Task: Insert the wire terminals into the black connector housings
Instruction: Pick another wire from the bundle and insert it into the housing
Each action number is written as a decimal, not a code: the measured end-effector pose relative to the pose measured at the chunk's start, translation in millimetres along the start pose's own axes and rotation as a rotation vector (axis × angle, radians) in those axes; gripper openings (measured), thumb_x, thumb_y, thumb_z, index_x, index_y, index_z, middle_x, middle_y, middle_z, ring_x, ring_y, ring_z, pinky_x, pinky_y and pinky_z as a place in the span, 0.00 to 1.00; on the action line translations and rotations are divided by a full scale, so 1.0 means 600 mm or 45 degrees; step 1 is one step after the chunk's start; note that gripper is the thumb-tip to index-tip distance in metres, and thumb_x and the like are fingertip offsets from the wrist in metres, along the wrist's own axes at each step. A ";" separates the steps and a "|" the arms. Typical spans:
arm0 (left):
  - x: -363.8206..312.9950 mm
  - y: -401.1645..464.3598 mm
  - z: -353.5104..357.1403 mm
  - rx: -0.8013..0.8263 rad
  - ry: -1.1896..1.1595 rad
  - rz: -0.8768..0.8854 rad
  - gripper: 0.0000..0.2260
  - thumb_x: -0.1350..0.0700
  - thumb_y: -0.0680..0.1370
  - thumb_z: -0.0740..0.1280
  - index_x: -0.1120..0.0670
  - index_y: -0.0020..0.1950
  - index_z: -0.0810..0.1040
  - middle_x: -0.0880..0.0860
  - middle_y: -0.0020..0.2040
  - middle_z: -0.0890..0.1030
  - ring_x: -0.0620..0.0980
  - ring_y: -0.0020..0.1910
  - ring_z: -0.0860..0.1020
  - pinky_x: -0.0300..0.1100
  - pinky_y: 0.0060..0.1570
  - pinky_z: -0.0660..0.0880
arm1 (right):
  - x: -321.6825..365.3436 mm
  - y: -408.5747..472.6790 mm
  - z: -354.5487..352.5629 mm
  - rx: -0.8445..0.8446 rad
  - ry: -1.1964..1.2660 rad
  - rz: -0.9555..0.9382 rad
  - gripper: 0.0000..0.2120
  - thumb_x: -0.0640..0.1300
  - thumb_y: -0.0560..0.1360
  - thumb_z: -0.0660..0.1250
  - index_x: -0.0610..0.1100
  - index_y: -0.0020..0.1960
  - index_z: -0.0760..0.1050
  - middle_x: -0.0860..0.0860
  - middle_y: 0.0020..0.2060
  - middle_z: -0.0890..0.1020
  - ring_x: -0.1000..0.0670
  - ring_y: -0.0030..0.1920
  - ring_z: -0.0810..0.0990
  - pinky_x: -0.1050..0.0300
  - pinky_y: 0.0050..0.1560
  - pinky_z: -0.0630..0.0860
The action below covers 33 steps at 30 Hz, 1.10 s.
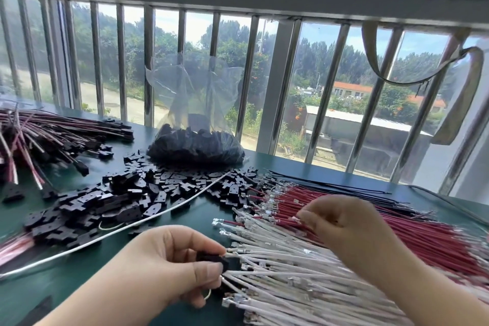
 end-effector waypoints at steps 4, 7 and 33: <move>0.007 0.004 0.001 -0.065 -0.127 -0.050 0.12 0.67 0.53 0.74 0.63 0.35 0.83 0.66 0.30 0.79 0.56 0.26 0.79 0.40 0.23 0.75 | -0.063 0.004 0.003 -0.003 -0.274 0.131 0.07 0.57 0.69 0.72 0.56 0.39 0.77 0.58 0.31 0.78 0.61 0.33 0.76 0.66 0.34 0.72; 0.011 0.005 -0.001 -0.099 -0.231 -0.044 0.07 0.73 0.58 0.71 0.66 0.33 0.82 0.65 0.28 0.77 0.55 0.25 0.78 0.42 0.24 0.77 | -0.069 0.003 0.003 -0.066 -0.177 0.171 0.09 0.55 0.69 0.72 0.53 0.34 0.78 0.59 0.28 0.78 0.61 0.30 0.75 0.64 0.33 0.72; -0.007 -0.009 0.001 0.113 -0.337 -0.115 0.15 0.62 0.51 0.81 0.62 0.34 0.83 0.65 0.36 0.81 0.55 0.26 0.79 0.44 0.25 0.77 | 0.109 -0.042 0.038 -0.020 0.420 -0.136 0.05 0.49 0.64 0.76 0.58 0.34 0.81 0.61 0.31 0.81 0.63 0.30 0.74 0.73 0.32 0.68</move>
Point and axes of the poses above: each hand's wrist, its own y-axis towards the middle knuckle, its own z-axis out of the palm, x = y × z, the point moved 6 cm from there along y, towards the middle knuckle
